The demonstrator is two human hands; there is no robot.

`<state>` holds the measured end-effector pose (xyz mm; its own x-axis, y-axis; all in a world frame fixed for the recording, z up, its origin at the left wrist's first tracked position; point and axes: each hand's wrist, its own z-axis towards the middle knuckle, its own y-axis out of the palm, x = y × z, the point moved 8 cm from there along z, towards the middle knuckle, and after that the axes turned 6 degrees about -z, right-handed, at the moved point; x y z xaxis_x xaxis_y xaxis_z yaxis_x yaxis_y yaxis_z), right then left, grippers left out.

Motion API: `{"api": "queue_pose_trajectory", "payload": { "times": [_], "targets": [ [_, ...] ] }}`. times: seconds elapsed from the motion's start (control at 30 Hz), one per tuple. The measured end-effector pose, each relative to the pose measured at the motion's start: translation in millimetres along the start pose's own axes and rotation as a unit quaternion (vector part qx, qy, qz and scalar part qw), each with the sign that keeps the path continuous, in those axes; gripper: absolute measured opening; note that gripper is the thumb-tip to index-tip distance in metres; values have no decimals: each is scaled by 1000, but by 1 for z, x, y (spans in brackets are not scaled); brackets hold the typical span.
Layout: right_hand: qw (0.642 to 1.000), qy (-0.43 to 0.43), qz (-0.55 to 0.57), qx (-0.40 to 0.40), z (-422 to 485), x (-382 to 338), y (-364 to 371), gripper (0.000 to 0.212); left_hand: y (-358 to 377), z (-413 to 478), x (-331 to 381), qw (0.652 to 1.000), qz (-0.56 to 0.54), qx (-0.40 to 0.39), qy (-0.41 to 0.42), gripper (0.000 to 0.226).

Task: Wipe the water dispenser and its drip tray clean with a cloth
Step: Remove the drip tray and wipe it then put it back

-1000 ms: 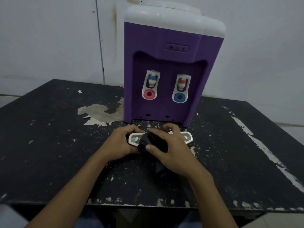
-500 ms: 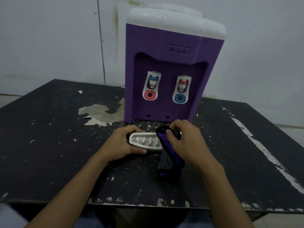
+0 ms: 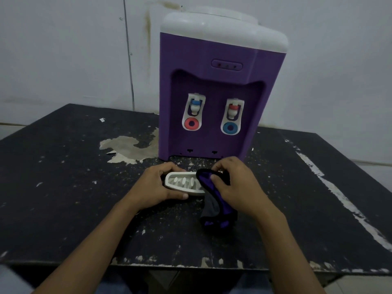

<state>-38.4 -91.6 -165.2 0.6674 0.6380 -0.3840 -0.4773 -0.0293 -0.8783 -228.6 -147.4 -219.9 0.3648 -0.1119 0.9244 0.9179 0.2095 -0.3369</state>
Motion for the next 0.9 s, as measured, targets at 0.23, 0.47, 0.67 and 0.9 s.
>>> {"api": "queue_pose_trajectory", "payload": {
  "times": [0.23, 0.47, 0.67, 0.9],
  "targets": [
    [988, -6, -97, 118, -23, -10, -2, 30, 0, 0, -1, 1000, 4, -2, 2, 50],
    [979, 10, -138, 149, -26, -7, 0, 25, 0, -1, -1, 1000, 2, -1, 2, 50],
    [973, 109, -125, 164, -21, -11, 13, 62, 1, -1, 1, 1000, 7, -4, 14, 49],
    [988, 39, -32, 149, -17, -3, 28, 29, 0, -1, 2, 1000, 8, 7, 16, 51]
  ]
}}
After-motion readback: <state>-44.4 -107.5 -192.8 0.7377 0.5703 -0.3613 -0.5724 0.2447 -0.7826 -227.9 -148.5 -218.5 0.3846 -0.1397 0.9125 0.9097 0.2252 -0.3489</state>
